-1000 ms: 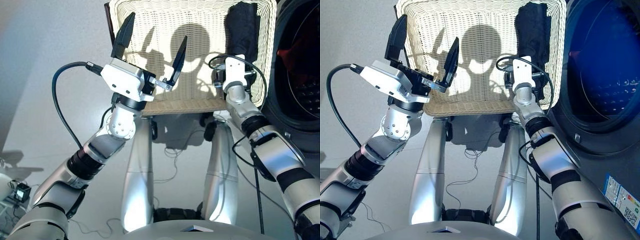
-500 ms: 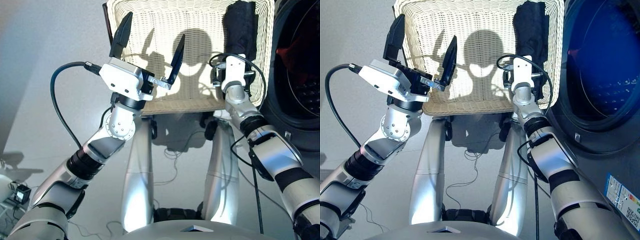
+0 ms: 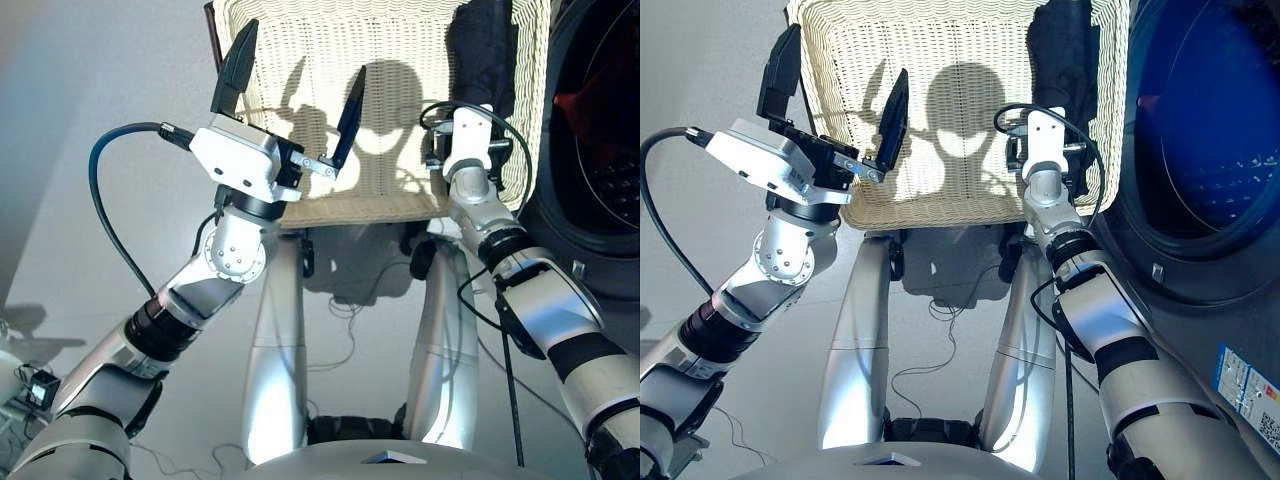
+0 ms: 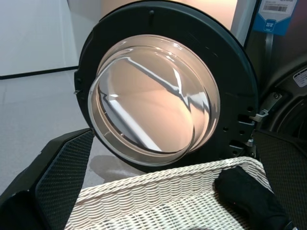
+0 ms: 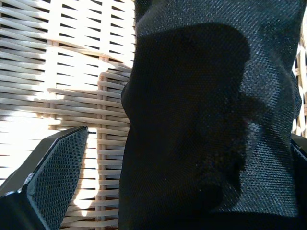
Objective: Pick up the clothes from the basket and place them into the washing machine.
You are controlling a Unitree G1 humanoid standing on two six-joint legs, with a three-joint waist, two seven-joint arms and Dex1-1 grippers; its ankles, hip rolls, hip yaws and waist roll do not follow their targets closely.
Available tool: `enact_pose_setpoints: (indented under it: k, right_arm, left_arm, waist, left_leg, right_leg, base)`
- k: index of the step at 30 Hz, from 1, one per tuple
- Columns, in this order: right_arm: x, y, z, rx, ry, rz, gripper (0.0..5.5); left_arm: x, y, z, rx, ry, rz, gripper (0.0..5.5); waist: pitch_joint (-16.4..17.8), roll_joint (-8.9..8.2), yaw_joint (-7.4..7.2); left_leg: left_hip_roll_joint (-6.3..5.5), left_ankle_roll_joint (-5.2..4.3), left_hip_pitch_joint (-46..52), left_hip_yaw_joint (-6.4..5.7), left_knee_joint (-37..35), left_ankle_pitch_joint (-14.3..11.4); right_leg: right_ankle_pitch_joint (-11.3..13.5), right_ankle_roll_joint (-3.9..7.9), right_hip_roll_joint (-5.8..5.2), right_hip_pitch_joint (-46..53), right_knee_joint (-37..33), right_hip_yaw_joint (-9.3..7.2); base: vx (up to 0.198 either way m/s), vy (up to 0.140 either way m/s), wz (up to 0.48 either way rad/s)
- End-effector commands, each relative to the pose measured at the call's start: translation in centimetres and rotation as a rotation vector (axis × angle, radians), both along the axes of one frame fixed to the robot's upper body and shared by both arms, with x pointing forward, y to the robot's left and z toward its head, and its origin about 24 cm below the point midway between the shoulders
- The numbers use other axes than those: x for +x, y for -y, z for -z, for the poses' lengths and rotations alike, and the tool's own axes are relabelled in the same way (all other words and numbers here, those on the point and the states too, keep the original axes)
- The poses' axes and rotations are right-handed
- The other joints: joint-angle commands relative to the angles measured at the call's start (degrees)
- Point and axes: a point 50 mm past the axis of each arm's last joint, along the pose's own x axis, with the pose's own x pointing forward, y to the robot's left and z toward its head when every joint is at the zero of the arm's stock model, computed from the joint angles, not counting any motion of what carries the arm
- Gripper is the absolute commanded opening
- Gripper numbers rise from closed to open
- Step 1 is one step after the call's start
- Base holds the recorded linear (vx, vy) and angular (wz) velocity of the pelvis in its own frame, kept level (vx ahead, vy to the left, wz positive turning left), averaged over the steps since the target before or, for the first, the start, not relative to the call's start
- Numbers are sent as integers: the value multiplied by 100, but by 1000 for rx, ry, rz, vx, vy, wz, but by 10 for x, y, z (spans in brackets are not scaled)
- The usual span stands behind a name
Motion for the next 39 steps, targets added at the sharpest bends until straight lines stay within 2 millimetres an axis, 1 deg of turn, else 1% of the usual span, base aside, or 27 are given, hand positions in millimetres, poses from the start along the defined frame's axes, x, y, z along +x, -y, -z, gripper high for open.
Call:
enact_pose_setpoints:
  k: [1,3,4,5,12,15,17,22,25,26,28,31,32,33,35,37,38,39]
  right_arm:
    - [0,63,-40,46,59,273,550]
    - [0,62,-39,38,56,272,550]
    - [1,61,-38,38,55,268,265]
    - [1,60,-38,37,57,267,0]
    - [1,51,-37,15,77,251,0]
    - [1,35,-37,35,124,192,0]
    - [-1,22,-41,38,180,134,0]
    - [-13,-3,-48,55,313,14,0]
    - [-23,-8,-47,63,368,-25,0]
    - [-23,-8,-47,63,368,-24,0]
    - [-34,-6,-48,99,427,-35,0]
    - [-47,-2,-45,202,477,-57,0]
    - [-47,-2,-45,202,477,-57,0]
    - [-58,1,-43,304,515,-80,0]
    - [-69,11,-41,464,566,-89,0]
    - [-79,20,-39,522,611,-76,0]
    - [-79,21,-39,522,611,-76,0]
    - [-92,34,-39,544,669,-37,0]
  left_arm:
    - [-28,1,-18,-106,101,100,550]
    - [-27,1,-18,-107,100,97,550]
    - [-27,1,-18,-107,99,96,550]
    - [-27,1,-18,-106,99,95,550]
    - [-27,0,-18,-109,97,87,550]
    - [-27,-2,-18,-111,99,77,550]
    - [-27,-3,-18,-112,103,69,550]
    - [-27,-9,-17,-110,113,27,550]
    - [-27,-11,-17,-102,123,7,550]
    - [-27,-11,-17,-101,123,7,550]
    - [-27,-14,-16,-100,125,-8,550]
    - [-27,-17,-13,-96,120,-29,550]
    - [-27,-17,-13,-96,120,-29,550]
    - [-27,-19,-12,-95,117,-41,550]
    - [-27,-22,-12,-102,115,-44,550]
    - [-28,-26,-11,-101,112,-59,550]
    - [-28,-26,-11,-101,111,-59,550]
    - [-28,-30,-12,-101,120,-74,550]
  waist:
    - [-92,561,-17]
    - [-92,556,-22]
    - [-92,547,-27]
    - [-92,544,-33]
    - [-92,505,-76]
    - [-92,450,-128]
    - [-92,397,-177]
    - [-92,298,-281]
    - [-92,259,-320]
    - [-92,258,-318]
    - [-92,232,-362]
    - [-92,187,-419]
    - [-92,187,-418]
    - [-92,164,-457]
    - [-92,136,-495]
    - [-92,113,-520]
    - [-92,113,-519]
    - [-92,77,-564]
  left_leg:
    - [142,100,151,398,404,-486]
    - [142,101,157,401,401,-484]
    - [144,104,165,407,386,-482]
    - [147,106,174,413,376,-479]
    - [127,114,232,426,319,-452]
    - [143,117,307,452,206,-426]
    - [148,121,357,460,100,-382]
    - [155,127,475,494,-136,-284]
    - [144,138,519,473,-215,-254]
    - [143,138,526,473,-220,-251]
    - [143,138,564,474,-304,-213]
    - [148,144,638,490,-403,-184]
    - [149,144,640,490,-405,-183]
    - [153,150,684,499,-447,-176]
    - [144,157,721,498,-475,-169]
    - [136,164,776,493,-518,-169]
    - [136,164,778,494,-519,-169]
    - [130,163,812,482,-530,-174]
  right_leg:
    - [29,235,102,128,-281,8]
    - [40,234,109,132,-292,16]
    - [46,235,114,136,-300,17]
    - [46,233,115,145,-306,18]
    - [82,230,119,205,-387,34]
    - [113,217,116,274,-489,33]
    - [156,220,125,323,-590,49]
    - [244,211,140,432,-799,64]
    - [269,217,143,501,-895,69]
    - [271,217,142,508,-900,68]
    - [304,227,131,545,-950,70]
    - [337,235,137,614,-1057,78]
    - [338,235,137,616,-1058,78]
    - [349,245,136,648,-1086,73]
    - [356,258,147,678,-1111,74]
    - [357,269,154,726,-1144,73]
    - [357,269,154,728,-1144,73]
    - [340,277,156,770,-1151,60]
  base:
    - [0,0,0]
    - [0,0,0]
    - [0,0,0]
    - [0,0,0]
    - [0,0,0]
    - [0,0,0]
    - [0,0,0]
    - [0,0,0]
    - [0,0,0]
    - [0,0,0]
    - [0,0,0]
    - [0,0,0]
    - [0,0,0]
    - [0,0,0]
    - [0,0,0]
    - [0,0,0]
    - [0,0,0]
    - [0,0,0]
